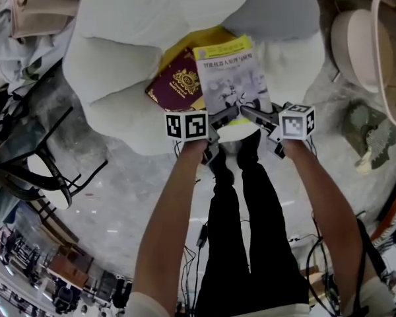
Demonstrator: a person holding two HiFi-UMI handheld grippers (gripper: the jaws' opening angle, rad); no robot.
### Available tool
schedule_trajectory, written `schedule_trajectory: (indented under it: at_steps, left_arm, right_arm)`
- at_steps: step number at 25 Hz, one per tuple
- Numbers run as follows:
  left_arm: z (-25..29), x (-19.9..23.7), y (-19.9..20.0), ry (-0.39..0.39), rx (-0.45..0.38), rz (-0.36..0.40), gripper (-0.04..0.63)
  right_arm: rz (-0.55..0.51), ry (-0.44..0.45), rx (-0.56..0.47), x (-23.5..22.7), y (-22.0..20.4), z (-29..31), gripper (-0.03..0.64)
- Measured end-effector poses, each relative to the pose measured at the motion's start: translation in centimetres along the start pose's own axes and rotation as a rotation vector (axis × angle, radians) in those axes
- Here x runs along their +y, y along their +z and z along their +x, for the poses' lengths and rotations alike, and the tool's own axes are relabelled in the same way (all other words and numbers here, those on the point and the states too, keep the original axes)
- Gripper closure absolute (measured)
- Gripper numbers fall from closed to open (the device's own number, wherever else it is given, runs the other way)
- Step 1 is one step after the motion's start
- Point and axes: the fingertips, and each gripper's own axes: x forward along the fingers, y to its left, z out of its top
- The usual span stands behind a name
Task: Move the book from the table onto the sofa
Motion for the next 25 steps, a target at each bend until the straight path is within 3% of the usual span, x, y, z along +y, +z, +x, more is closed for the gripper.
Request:
schedule_trajectory:
  at_steps: [4, 11, 16, 20, 25]
  left_arm:
    - [2.1, 1.9, 0.4, 0.023, 0.014, -0.046, 0.423]
    - [2.8, 3.5, 0.7, 0.132, -0.008, -0.068, 0.397]
    - [1.2, 5.5, 0.1, 0.218, -0.08, -0.124, 0.4]
    - [0.6, 6.4, -1.0, 0.189, -0.148, -0.254, 0.442]
    - [0.0, 7.1, -1.5, 0.264, -0.163, -0.207, 0.472]
  right_arm:
    - [0.033, -0.04, 0.034, -2.7, 0.3, 0.5, 0.466]
    - [0.229, -0.12, 0.098, -5.1, -0.1, 0.7, 0.434]
    - [0.243, -0.23, 0.081, -6.1, -0.1, -0.8, 0.359]
    - [0.235, -0.34, 0.066, -7.5, -1.3, -2.0, 0.336]
    - [0.141, -0.485, 0.006, -7.9, -2.0, -4.7, 0.334]
